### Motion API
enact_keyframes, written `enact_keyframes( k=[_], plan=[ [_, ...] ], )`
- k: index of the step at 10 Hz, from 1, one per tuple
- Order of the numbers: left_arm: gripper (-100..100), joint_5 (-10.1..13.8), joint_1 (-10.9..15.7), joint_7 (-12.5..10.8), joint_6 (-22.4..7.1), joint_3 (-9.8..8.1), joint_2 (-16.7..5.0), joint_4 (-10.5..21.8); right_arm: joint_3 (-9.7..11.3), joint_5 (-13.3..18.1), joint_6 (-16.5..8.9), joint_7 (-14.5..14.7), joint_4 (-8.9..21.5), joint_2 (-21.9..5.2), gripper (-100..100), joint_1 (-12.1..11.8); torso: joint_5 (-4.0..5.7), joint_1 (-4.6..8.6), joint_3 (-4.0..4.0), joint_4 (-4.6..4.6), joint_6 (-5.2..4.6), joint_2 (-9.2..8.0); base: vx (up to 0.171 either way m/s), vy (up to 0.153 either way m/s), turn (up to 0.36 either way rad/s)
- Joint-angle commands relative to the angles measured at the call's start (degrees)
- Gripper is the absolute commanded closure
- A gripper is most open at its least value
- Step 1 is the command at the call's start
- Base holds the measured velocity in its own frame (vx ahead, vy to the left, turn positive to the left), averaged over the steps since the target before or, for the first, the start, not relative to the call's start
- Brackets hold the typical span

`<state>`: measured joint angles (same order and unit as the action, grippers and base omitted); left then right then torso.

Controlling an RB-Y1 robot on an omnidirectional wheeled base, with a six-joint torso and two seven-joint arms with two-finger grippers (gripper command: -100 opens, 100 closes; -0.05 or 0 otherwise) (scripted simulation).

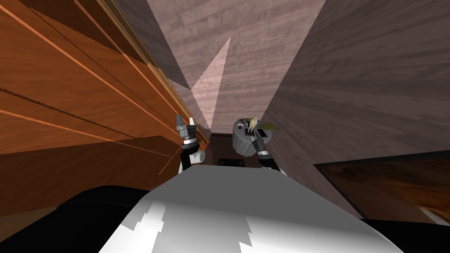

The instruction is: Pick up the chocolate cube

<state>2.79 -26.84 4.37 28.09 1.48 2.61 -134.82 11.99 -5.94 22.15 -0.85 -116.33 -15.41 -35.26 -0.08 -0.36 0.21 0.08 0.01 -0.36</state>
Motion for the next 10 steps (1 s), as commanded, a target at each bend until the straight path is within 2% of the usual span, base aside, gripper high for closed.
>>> enact_keyframes(
  k=[1,2,3,5,6,7,8,9,10],
  plan=[
    [0,0.00,0.00,0.00,0.00,0.00,0.00,0.00,2.73,-0.45,-1.05,1.37,2.86,-2.86,-100,-1.51,0.00,0.00,0.00,0.00,0.00,0.00,-0.111,0.128,0.141],
    [0,0.00,0.00,0.00,0.00,0.00,0.00,0.00,4.43,-0.85,-1.50,2.04,5.05,-4.67,-100,-2.19,-0.02,-0.08,0.04,0.01,0.00,-0.07,-0.102,0.172,0.141],
    [0,0.00,0.00,0.00,0.00,0.01,0.01,0.00,4.43,-0.85,-1.50,2.04,5.42,-5.51,-100,-2.19,-0.05,-0.25,0.04,0.02,0.00,-0.06,-0.067,0.139,0.034],
    [0,0.00,0.00,0.00,0.00,0.00,0.00,0.00,7.88,-1.53,-2.23,3.41,9.86,-9.48,-100,-3.28,-0.04,-0.13,-0.03,-0.01,0.00,0.05,-0.073,0.159,0.146],
    [0,0.00,0.00,0.00,0.00,0.01,0.00,0.00,8.00,-1.53,-2.23,3.41,11.05,-10.13,-100,-3.28,-0.06,-0.25,-0.01,0.00,0.00,0.02,-0.055,0.129,0.051],
    [0,0.00,-0.01,0.00,0.00,0.00,0.00,0.00,9.85,-1.79,-2.51,4.09,12.51,-12.43,-100,-3.67,-0.05,-0.10,-0.03,-0.01,-0.02,0.07,-0.045,0.128,0.105],
    [0,0.00,0.00,0.00,0.00,0.00,0.00,0.00,9.85,-1.79,-2.51,4.09,13.71,-12.43,-100,-3.67,-0.03,-0.08,-0.06,-0.02,-0.01,0.11,-0.028,0.096,0.070],
    [0,0.00,-0.01,0.00,0.00,0.00,0.00,0.00,11.72,-1.99,-2.70,4.76,16.32,-14.74,-100,-3.95,-0.01,0.04,-0.10,-0.03,-0.01,0.18,-0.013,0.098,0.140],
    [0,0.00,-0.01,0.00,0.00,0.00,0.00,0.00,11.72,-1.99,-2.70,4.76,17.33,-14.74,-100,-3.95,0.00,0.05,-0.13,-0.04,0.00,0.24,-0.009,0.074,0.058]
  ],
)
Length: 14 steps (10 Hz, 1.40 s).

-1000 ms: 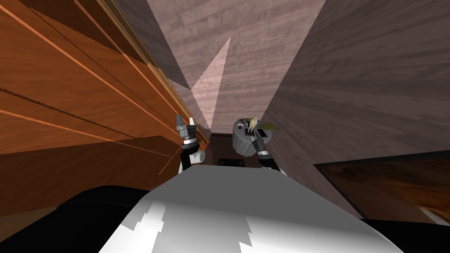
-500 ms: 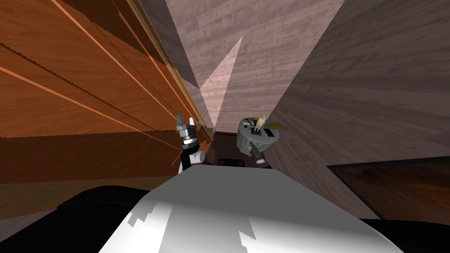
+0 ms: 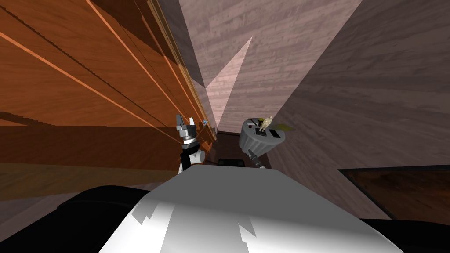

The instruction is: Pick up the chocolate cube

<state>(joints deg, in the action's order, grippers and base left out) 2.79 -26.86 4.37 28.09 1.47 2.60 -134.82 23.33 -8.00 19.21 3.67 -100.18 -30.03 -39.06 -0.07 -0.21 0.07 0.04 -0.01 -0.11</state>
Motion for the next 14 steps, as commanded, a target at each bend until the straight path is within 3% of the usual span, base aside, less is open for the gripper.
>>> enact_keyframes(
  k=[1,3,4,5,6,9,12,14],
  plan=[
    [0,0.00,0.00,0.00,0.00,0.00,0.00,0.00,2.25,-0.08,0.14,0.90,2.86,-2.45,-100,-0.29,0.00,0.00,0.00,0.00,0.00,0.00,-0.025,0.090,0.136],
    [0,0.00,0.00,0.00,0.00,0.00,0.00,0.00,2.25,-0.08,0.14,0.90,4.54,-2.45,-100,-0.29,0.00,-0.03,0.02,0.01,0.00,-0.02,-0.006,0.068,0.033],
    [0,0.00,0.00,0.00,0.00,0.00,0.00,0.00,4.12,-0.16,0.15,1.53,6.07,-4.79,-100,-0.30,0.02,0.09,-0.01,0.00,-0.01,0.02,0.000,0.092,0.151],
    [0,0.00,0.00,0.00,0.00,0.00,0.00,0.00,4.12,-0.16,0.15,1.53,8.00,-4.79,-100,-0.30,0.01,-0.02,-0.02,-0.01,0.03,0.04,0.011,0.080,0.082],
    [0,0.00,0.00,0.00,0.00,0.00,0.00,0.00,4.12,-0.16,0.15,1.53,8.00,-4.79,-100,-0.30,-0.01,0.01,-0.04,-0.01,0.00,0.07,0.012,0.031,-0.009],
    [0,0.00,0.00,0.00,0.00,0.00,0.00,0.00,7.75,-0.13,0.50,2.72,13.82,-9.53,-100,0.09,0.02,0.06,-0.05,-0.02,0.00,0.09,0.017,0.080,0.141],
    [0,0.00,0.00,0.00,0.00,0.00,0.00,0.00,9.49,-0.03,0.85,3.27,18.90,-11.94,-100,0.49,-0.01,-0.06,-0.15,-0.05,0.03,0.27,0.055,0.088,0.110],
    [0,0.00,0.00,0.00,0.00,0.00,0.00,0.00,12.74,0.34,1.91,4.26,24.07,-15.70,-100,1.61,-0.01,-0.02,-0.13,-0.04,0.03,0.24,0.068,0.102,0.247]
  ],
)
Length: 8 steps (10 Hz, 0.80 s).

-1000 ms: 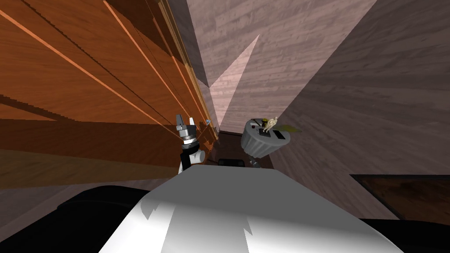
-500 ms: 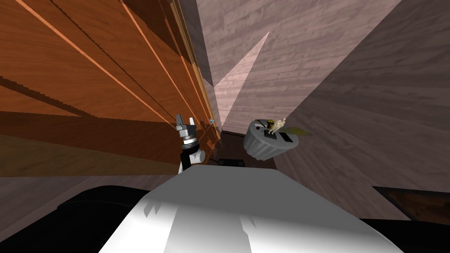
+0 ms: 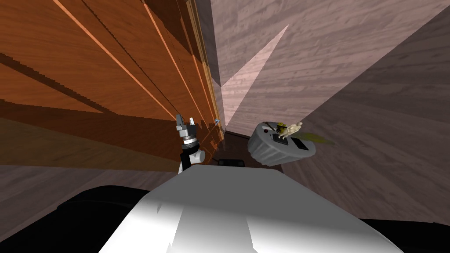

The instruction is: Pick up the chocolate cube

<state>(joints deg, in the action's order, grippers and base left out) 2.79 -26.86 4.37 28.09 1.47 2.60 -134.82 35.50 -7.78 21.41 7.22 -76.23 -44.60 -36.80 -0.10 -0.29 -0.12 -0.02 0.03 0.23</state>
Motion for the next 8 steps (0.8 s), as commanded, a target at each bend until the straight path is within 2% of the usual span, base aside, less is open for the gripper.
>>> enact_keyframes(
  k=[1,2,3,4,5,6,8],
  plan=[
    [0,0.00,0.00,0.00,0.00,0.00,0.00,0.00,0.56,0.13,-0.30,0.71,2.49,-2.22,-100,-0.66,0.00,0.00,0.00,0.00,0.00,0.00,0.087,0.079,0.070],
    [0,0.00,-0.01,0.00,0.00,-0.01,0.00,0.00,2.05,0.40,0.41,1.14,5.05,-4.29,-100,0.04,0.00,0.07,0.00,-0.01,-0.07,-0.01,0.087,0.089,0.121],
    [0,0.00,0.00,0.00,0.00,0.00,0.00,0.00,2.05,0.40,0.41,1.14,6.30,-4.65,-100,0.04,0.01,0.04,-0.01,-0.01,-0.03,0.00,0.059,0.069,0.099],
    [0,0.00,-0.01,0.00,0.00,-0.01,0.00,0.00,3.45,0.73,1.22,1.53,9.64,-6.13,-100,0.83,0.01,0.11,0.03,0.00,-0.05,-0.08,0.093,0.069,0.180],
    [0,0.00,0.00,0.00,0.00,-0.01,0.00,0.00,3.45,0.73,1.22,1.53,10.11,-7.04,-100,0.83,0.01,0.12,-0.01,0.00,-0.02,0.01,0.077,0.040,0.096],
    [0,0.00,-0.01,0.00,0.00,-0.01,-0.01,0.00,4.75,1.11,2.11,1.88,12.09,-9.33,-100,1.70,0.04,0.20,0.01,0.00,-0.05,-0.03,0.077,0.042,0.179],
    [0,0.00,-0.01,0.00,0.00,-0.01,-0.01,0.00,4.75,1.11,2.11,1.88,13.89,-9.33,-100,1.70,0.05,0.20,0.02,0.00,-0.06,-0.05,0.056,0.032,0.031]
  ],
)
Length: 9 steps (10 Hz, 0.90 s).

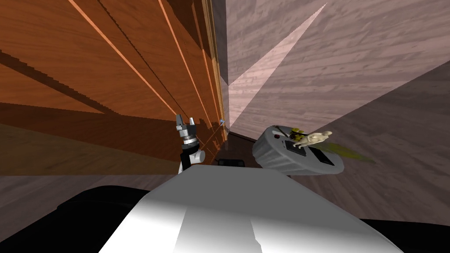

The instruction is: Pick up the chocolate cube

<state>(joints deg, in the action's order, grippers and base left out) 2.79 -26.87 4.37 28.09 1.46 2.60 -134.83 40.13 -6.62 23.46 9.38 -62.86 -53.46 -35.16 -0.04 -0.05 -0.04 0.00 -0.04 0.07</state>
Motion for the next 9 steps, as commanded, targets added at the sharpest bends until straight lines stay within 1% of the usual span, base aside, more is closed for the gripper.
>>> enact_keyframes(
  k=[1,2,3,4,6,7,8,9],
  plan=[
    [0,0.00,0.00,0.00,0.00,0.00,0.00,0.00,1.33,0.39,1.01,0.02,2.86,-2.61,-100,1.01,0.00,0.00,0.00,0.00,0.00,0.00,0.085,0.047,0.154],
    [0,0.00,0.00,0.00,0.00,0.01,0.00,0.00,1.33,0.39,1.01,0.02,4.25,-2.61,-100,1.01,-0.02,-0.03,-0.06,-0.01,0.07,0.13,0.091,0.032,0.122],
    [0,0.00,0.00,0.00,0.00,0.00,0.00,0.00,2.46,0.89,2.01,0.28,6.94,-4.57,-100,2.03,-0.01,-0.01,-0.08,-0.03,0.02,0.15,0.111,0.036,0.173],
    [0,0.00,0.00,0.00,0.00,0.00,0.00,0.00,2.46,0.89,2.01,0.28,7.88,-4.57,-100,2.03,-0.02,-0.02,-0.12,-0.04,0.06,0.23,0.095,0.019,0.078],
    [0,0.00,0.00,0.00,0.00,0.00,0.00,0.00,4.50,2.05,4.07,0.66,13.06,-7.86,-100,4.27,-0.01,0.03,-0.15,-0.05,0.07,0.28,0.145,0.028,0.201],
    [0,0.00,-0.01,0.00,0.00,0.00,0.00,0.00,4.50,2.05,4.07,0.66,13.24,-7.86,-100,4.27,-0.01,-0.02,-0.24,-0.08,0.07,0.44,0.136,0.018,0.068],
    [0,0.00,-0.01,0.00,0.00,0.00,0.00,0.00,4.50,2.05,4.07,0.66,14.52,-7.86,-100,4.27,0.00,0.00,-0.21,-0.08,0.00,0.36,0.062,-0.003,-0.026],
    [0,0.00,0.00,0.00,0.00,0.00,0.00,0.00,4.50,2.05,4.07,0.66,14.79,-7.86,-100,4.27,0.01,0.05,-0.08,-0.03,-0.02,0.12,0.006,-0.010,-0.011]
  ],
)
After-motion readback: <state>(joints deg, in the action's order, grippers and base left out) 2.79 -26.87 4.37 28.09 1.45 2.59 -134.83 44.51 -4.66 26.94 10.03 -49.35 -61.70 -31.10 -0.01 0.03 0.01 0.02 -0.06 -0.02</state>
